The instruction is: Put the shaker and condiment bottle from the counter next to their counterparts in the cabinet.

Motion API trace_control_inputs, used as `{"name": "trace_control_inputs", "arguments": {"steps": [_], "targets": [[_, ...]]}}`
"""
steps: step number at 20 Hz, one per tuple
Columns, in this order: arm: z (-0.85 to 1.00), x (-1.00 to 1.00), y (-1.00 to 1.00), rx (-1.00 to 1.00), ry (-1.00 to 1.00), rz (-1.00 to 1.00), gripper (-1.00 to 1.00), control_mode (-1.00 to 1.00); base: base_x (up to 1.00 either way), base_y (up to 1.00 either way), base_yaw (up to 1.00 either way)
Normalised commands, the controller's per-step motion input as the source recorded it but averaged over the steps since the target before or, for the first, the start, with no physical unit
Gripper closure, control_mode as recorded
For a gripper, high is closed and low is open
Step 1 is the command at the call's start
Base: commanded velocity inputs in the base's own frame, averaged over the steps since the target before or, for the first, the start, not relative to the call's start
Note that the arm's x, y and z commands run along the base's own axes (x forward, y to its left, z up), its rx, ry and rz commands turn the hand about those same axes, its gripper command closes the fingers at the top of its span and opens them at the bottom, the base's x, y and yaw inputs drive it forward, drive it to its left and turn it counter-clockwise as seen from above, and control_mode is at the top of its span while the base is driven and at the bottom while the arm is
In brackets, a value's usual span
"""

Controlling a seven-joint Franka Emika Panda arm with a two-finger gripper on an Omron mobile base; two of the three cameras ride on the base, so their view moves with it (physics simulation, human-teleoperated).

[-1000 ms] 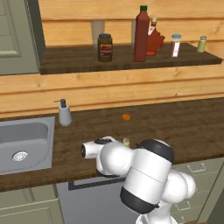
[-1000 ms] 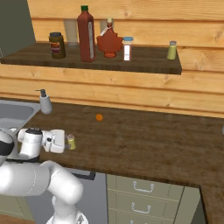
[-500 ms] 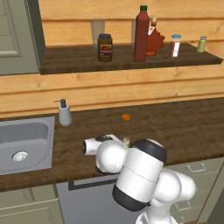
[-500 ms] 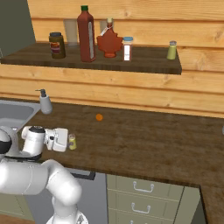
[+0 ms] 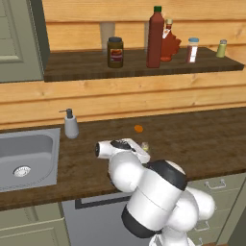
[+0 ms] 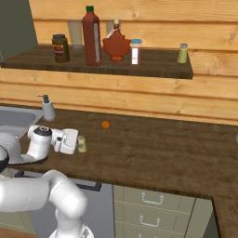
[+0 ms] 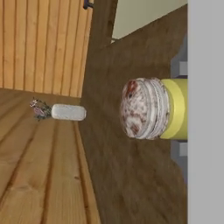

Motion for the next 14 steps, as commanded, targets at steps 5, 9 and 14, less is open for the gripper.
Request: {"name": "trace_control_inputs", "arguments": {"steps": [5,9,14], "targets": [[0.98,-0.28,-0.38,0.05,-0.06,0.02,1.00,-1.00,0.00,0.00,0.00],[1.00,-0.37,-0.50,0.07,-0.11,0.04,1.00,-1.00,0.00,0.00,0.00],[0.93,-0.52,-0.53,0.03,-0.21,0.01,1.00,-1.00,0.00,0.00,0.00]]}}
